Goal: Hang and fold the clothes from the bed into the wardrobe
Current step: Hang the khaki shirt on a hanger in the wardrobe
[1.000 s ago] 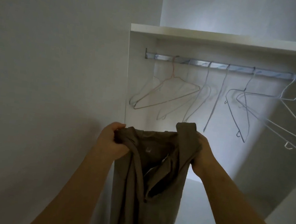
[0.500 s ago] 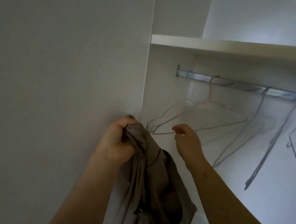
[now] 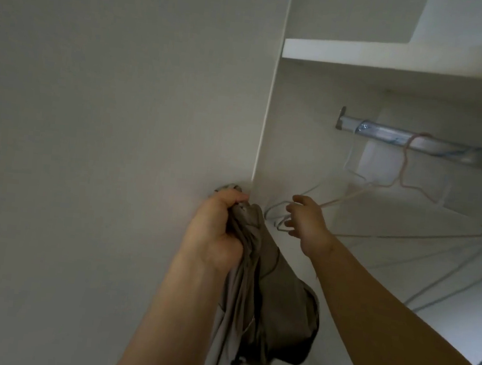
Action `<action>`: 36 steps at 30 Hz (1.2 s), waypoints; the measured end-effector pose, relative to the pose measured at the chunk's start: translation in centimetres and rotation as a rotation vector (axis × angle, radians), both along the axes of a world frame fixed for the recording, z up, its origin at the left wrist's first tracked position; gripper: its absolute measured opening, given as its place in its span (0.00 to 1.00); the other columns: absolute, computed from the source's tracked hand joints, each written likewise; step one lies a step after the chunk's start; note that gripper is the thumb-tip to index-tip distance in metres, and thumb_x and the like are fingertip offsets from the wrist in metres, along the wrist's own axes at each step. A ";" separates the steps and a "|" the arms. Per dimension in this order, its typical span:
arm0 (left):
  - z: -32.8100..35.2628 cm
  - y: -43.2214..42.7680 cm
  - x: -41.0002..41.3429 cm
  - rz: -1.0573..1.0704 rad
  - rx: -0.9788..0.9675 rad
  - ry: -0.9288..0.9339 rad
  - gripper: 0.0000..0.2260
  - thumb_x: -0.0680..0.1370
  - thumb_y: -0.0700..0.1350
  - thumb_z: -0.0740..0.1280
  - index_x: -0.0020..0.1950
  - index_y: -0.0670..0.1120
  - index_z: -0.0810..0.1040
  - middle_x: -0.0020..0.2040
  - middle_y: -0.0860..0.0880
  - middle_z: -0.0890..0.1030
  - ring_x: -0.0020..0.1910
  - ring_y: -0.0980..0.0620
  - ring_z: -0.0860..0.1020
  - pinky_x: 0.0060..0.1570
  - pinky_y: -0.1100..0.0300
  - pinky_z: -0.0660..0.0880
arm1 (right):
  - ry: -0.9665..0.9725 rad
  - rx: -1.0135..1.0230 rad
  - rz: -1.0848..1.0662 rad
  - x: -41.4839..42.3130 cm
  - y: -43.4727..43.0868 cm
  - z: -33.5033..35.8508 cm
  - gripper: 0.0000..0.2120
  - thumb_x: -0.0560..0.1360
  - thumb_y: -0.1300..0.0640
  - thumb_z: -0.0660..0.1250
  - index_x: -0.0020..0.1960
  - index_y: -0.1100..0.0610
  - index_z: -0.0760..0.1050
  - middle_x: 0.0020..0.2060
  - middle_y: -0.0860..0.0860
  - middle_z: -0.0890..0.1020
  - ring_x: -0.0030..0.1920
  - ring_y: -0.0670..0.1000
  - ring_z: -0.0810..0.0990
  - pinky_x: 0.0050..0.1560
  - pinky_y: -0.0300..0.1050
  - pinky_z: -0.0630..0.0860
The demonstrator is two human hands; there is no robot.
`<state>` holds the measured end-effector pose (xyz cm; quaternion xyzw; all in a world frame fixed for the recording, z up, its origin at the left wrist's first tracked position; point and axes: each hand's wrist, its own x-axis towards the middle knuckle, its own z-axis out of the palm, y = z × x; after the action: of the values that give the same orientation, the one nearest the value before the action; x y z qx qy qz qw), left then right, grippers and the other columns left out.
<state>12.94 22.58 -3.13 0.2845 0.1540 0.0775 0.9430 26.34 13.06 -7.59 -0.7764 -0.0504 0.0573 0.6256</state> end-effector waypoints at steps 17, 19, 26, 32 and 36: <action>-0.1 0.1 0.9 -0.010 -0.022 0.037 0.09 0.76 0.36 0.61 0.55 0.39 0.74 0.47 0.39 0.75 0.47 0.43 0.75 0.49 0.51 0.74 | 0.265 0.584 -0.428 0.6 -0.5 0.0 0.11 0.79 0.65 0.52 0.40 0.58 0.67 0.33 0.51 0.68 0.32 0.48 0.71 0.33 0.38 0.65; -0.1 -0.1 1.0 -0.023 -0.018 0.028 0.04 0.77 0.36 0.60 0.49 0.41 0.73 0.42 0.41 0.74 0.40 0.45 0.74 0.44 0.53 0.75 | 0.282 0.165 -0.379 0.0 -1.5 0.3 0.07 0.78 0.59 0.59 0.41 0.57 0.68 0.33 0.48 0.66 0.43 0.46 0.75 0.40 0.37 0.65; -0.4 -1.1 1.0 -0.045 -0.038 0.002 0.16 0.77 0.34 0.59 0.30 0.44 0.64 0.20 0.50 0.69 0.18 0.55 0.69 0.26 0.67 0.73 | 0.111 -0.412 -0.581 -4.3 -7.3 0.9 0.06 0.76 0.56 0.66 0.45 0.59 0.72 0.44 0.48 0.76 0.53 0.47 0.78 0.33 0.33 0.66; -0.4 -1.4 0.5 -0.179 0.001 0.028 0.23 0.77 0.35 0.59 0.21 0.44 0.63 0.18 0.51 0.65 0.15 0.56 0.66 0.22 0.70 0.69 | 0.052 -0.427 -0.728 -7.8 -11.0 1.2 0.06 0.77 0.57 0.66 0.51 0.58 0.74 0.56 0.50 0.79 0.56 0.48 0.78 0.47 0.36 0.71; -0.2 -1.4 0.1 -0.227 -0.011 0.035 0.19 0.77 0.35 0.60 0.27 0.44 0.62 0.17 0.51 0.66 0.14 0.56 0.67 0.21 0.71 0.68 | -0.041 -0.503 -0.740 -9.2 -12.6 1.7 0.06 0.76 0.59 0.66 0.51 0.59 0.75 0.50 0.50 0.80 0.56 0.49 0.79 0.48 0.37 0.71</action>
<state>13.02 21.13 -3.32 0.2965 0.1379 -0.0354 0.9444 17.18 0.44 -5.89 -0.8711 0.2339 -0.1756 0.3946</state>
